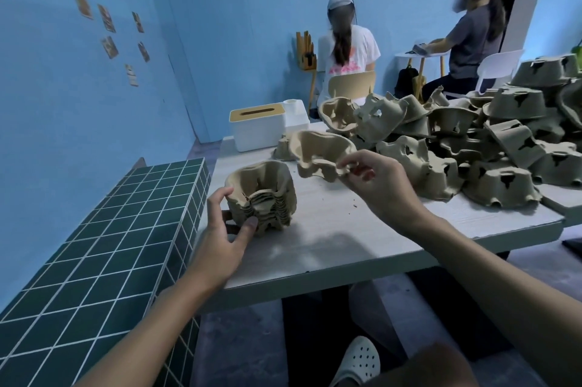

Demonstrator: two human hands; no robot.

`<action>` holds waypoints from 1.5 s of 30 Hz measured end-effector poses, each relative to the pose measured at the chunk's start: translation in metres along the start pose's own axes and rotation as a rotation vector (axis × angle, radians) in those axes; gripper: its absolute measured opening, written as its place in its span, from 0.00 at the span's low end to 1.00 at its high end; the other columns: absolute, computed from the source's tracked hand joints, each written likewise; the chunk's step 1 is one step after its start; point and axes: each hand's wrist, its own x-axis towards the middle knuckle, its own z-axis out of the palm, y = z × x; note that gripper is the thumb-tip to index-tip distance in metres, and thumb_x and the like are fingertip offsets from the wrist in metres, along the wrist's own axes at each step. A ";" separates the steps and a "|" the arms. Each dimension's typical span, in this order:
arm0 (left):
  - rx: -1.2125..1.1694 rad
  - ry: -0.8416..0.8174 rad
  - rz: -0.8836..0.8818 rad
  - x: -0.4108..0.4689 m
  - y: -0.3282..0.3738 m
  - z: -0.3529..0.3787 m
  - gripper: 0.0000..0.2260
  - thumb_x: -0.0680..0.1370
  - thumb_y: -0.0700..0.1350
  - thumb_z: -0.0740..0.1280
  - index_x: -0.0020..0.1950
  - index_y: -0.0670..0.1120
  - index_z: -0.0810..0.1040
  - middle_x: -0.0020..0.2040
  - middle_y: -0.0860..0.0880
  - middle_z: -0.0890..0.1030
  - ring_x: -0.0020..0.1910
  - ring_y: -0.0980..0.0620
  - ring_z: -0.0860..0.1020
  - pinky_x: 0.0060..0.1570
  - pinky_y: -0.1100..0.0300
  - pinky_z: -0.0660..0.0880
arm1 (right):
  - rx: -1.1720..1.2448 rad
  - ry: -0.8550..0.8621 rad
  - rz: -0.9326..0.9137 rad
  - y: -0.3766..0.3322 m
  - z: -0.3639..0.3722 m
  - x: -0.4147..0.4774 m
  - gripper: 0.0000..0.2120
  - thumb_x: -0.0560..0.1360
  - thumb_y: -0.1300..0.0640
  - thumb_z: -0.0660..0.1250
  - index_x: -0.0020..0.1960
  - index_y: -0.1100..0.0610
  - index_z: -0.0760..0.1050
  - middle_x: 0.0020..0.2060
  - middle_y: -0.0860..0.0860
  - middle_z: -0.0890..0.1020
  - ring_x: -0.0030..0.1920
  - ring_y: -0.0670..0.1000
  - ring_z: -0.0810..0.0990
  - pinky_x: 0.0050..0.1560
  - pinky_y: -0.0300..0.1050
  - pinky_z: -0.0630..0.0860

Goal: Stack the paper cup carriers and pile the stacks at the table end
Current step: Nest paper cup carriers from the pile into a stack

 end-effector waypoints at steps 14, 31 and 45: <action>-0.093 0.027 0.033 0.010 -0.009 0.007 0.33 0.76 0.58 0.67 0.73 0.63 0.49 0.55 0.54 0.79 0.44 0.55 0.83 0.46 0.58 0.81 | -0.019 -0.229 -0.163 -0.042 0.068 0.031 0.13 0.74 0.64 0.69 0.57 0.53 0.79 0.37 0.41 0.77 0.41 0.40 0.74 0.44 0.32 0.69; -0.089 0.108 0.070 0.009 -0.013 0.005 0.26 0.79 0.47 0.69 0.67 0.71 0.61 0.52 0.62 0.81 0.49 0.61 0.81 0.49 0.60 0.79 | -0.201 -0.248 0.104 0.047 0.110 0.114 0.11 0.78 0.60 0.63 0.58 0.60 0.78 0.56 0.57 0.76 0.56 0.55 0.76 0.58 0.45 0.72; -0.128 0.161 -0.015 0.014 -0.016 0.007 0.27 0.77 0.56 0.64 0.69 0.76 0.56 0.65 0.55 0.77 0.58 0.55 0.80 0.59 0.47 0.78 | -0.467 -0.392 0.162 0.097 0.162 0.185 0.27 0.76 0.49 0.66 0.72 0.54 0.64 0.70 0.58 0.69 0.70 0.60 0.65 0.67 0.56 0.65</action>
